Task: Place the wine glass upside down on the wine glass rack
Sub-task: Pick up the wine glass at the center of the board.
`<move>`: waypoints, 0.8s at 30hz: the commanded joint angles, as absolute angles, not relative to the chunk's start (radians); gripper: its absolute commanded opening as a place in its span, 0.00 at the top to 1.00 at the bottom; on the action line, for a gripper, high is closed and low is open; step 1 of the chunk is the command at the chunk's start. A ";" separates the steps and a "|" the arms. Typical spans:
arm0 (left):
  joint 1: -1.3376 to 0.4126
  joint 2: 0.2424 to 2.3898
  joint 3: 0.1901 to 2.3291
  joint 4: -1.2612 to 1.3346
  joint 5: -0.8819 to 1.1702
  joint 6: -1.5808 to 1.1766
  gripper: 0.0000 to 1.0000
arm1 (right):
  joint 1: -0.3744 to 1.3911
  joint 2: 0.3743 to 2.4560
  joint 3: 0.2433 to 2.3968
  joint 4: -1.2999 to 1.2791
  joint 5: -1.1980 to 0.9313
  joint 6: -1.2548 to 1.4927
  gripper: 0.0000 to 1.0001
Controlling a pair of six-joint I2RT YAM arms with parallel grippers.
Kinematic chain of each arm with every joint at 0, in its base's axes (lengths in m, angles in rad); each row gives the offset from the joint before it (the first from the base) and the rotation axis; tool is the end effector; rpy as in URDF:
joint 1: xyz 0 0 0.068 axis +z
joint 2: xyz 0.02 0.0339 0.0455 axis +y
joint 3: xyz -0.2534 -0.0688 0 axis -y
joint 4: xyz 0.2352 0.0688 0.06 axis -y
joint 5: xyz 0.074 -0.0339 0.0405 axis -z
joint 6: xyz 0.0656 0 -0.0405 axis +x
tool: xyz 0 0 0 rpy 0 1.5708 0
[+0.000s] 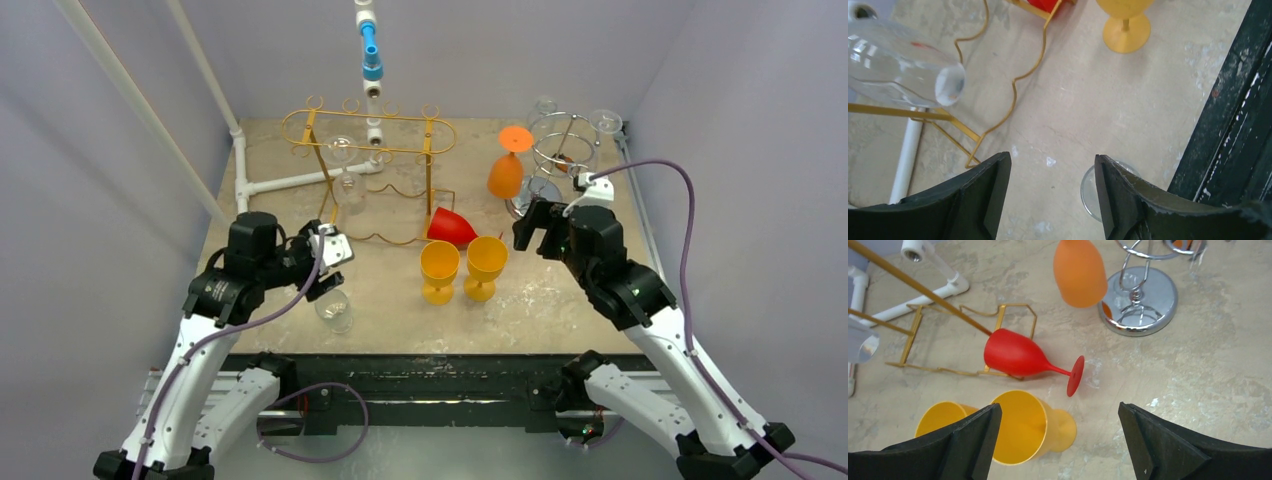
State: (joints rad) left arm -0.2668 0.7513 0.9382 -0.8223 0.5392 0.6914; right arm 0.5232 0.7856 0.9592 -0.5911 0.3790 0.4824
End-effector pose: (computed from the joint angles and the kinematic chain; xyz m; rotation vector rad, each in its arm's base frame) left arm 0.1451 -0.0746 0.3118 1.2304 1.7316 -0.3444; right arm 0.1728 0.0717 0.3377 0.2037 1.9572 0.2838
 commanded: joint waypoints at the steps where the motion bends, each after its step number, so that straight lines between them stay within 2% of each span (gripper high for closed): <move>1: -0.268 0.788 0.905 -0.921 0.443 0.771 0.35 | 0.527 0.818 1.050 -0.662 0.213 0.501 0.01; 9: -0.268 0.784 0.876 -0.922 0.434 0.780 0.33 | 0.526 0.966 1.085 -0.779 0.016 0.526 0.01; 13: -0.268 0.782 0.924 -0.895 0.482 0.733 0.30 | 0.526 0.990 1.089 -0.808 0.015 0.526 0.01; 20: -0.268 0.770 0.925 -0.910 0.485 0.725 0.29 | 0.526 1.008 1.137 -0.819 0.094 0.507 0.10; 24: -0.268 0.762 0.925 -0.911 0.491 0.730 0.28 | 0.526 1.014 1.116 -0.814 0.101 0.503 0.20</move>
